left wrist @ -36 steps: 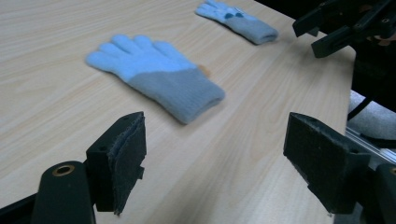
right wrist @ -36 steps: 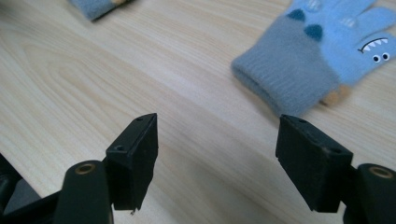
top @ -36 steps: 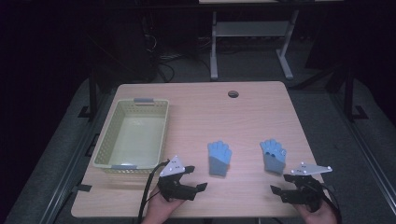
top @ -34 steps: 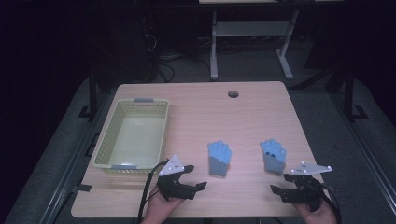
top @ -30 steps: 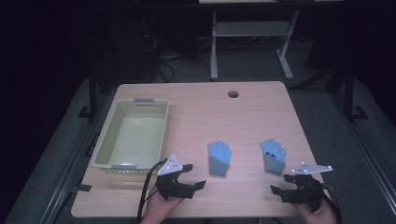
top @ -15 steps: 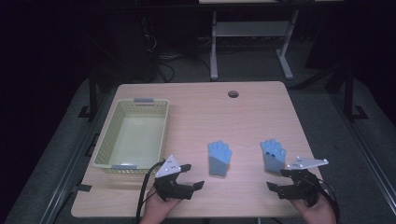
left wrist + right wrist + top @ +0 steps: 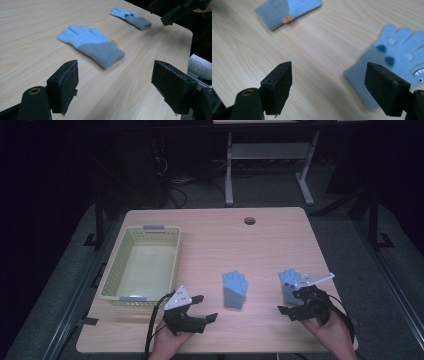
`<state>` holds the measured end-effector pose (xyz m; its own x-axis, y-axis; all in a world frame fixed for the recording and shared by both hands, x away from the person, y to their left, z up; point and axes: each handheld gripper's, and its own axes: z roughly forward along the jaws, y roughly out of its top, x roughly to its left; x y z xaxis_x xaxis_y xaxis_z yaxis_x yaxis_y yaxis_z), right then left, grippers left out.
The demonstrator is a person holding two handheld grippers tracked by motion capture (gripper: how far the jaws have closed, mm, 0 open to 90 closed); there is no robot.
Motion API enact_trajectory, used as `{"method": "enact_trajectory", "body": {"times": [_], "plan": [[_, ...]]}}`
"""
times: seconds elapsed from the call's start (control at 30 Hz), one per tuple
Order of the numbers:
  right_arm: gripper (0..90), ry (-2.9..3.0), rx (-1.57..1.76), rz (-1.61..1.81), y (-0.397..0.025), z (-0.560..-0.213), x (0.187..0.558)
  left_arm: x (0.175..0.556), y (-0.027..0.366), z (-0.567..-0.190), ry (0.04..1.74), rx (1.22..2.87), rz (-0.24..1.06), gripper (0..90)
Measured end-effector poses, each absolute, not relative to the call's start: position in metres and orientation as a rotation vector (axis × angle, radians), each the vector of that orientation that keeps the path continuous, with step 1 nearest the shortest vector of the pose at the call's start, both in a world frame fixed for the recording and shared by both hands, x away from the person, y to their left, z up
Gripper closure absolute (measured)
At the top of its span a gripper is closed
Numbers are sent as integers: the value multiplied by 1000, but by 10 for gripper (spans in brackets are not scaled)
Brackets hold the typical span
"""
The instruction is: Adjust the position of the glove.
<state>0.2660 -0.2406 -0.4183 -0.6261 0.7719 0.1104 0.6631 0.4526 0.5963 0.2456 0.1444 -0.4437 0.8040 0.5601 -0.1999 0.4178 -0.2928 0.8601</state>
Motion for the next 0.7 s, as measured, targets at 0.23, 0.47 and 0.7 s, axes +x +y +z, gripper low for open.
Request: {"method": "enact_trajectory", "body": {"times": [0.23, 0.47, 0.7], "plan": [[247, 2498, 1287, 883, -239, -409, 289, 246, 146, -442, 735, 1924, 173, 216], [267, 2496, 1311, 851, -241, -406, 304, 245, 146, -441, 730, 1920, 172, 216], [296, 2495, 1371, 825, -248, -405, 320, 246, 147, -441, 719, 1924, 175, 216]]}}
